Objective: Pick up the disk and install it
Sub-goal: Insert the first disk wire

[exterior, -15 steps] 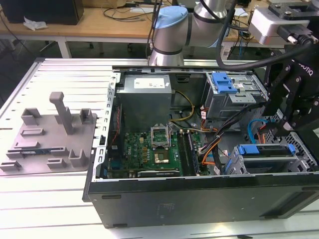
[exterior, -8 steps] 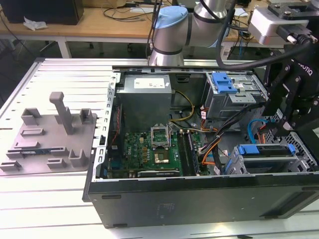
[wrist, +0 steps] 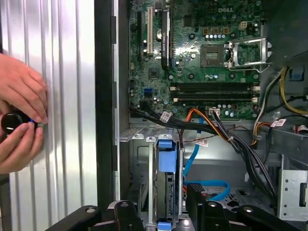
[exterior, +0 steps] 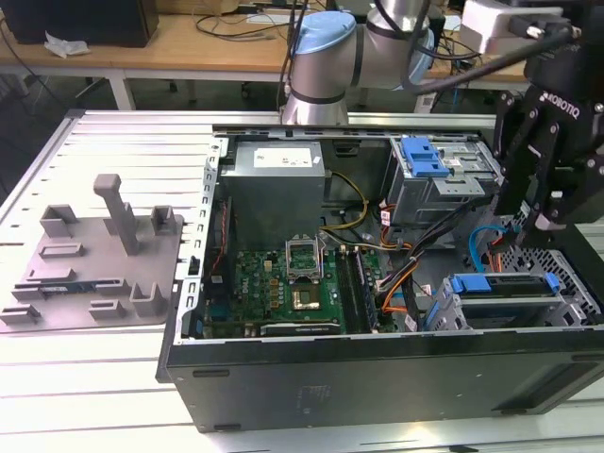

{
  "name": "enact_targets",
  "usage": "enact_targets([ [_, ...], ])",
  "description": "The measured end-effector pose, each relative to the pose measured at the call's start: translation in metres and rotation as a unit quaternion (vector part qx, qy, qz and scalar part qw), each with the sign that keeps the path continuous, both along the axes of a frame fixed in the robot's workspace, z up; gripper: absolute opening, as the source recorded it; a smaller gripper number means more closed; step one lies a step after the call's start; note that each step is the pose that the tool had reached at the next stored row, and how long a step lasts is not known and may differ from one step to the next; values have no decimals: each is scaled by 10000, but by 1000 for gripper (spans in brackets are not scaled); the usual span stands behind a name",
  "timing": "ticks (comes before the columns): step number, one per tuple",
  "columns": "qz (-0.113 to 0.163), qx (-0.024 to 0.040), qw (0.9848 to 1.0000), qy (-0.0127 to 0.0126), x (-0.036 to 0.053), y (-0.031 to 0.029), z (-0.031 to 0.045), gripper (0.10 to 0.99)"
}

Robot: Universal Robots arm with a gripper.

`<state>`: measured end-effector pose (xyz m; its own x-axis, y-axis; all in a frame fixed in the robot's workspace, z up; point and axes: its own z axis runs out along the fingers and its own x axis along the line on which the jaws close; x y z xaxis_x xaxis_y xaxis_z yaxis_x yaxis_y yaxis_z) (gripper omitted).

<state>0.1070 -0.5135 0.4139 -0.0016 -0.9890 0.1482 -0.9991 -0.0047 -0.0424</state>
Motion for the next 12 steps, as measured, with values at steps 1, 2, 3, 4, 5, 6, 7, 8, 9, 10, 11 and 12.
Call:
enact_targets([
  [1, 0, -62, 10000, 2, 2, 31, 1, 506],
  [2, -1, -185, 9998, 7, 8, 87, 2, 506],
  [3, 0, -378, 9993, 18, 20, 168, 3, 506],
  [4, 0, -489, 9988, 26, 28, 213, 3, 506],
  [5, 0, -576, 9983, 34, 40, 250, 1, 506],
  [6, 1, -635, 9980, 42, 53, 272, 3, 506],
  [7, 1, -736, 9973, 63, 84, 310, 2, 506],
  [8, 2, -795, 9968, 82, 114, 333, 2, 506],
  [9, 3, -830, 9965, 98, 140, 345, 3, 506],
  [10, 6, -883, 9960, 134, 194, 363, 2, 506],
  [11, 8, -934, 9955, 166, 244, 380, 2, 506],
  [12, 9, -958, 9952, 183, 269, 388, 2, 506],
])
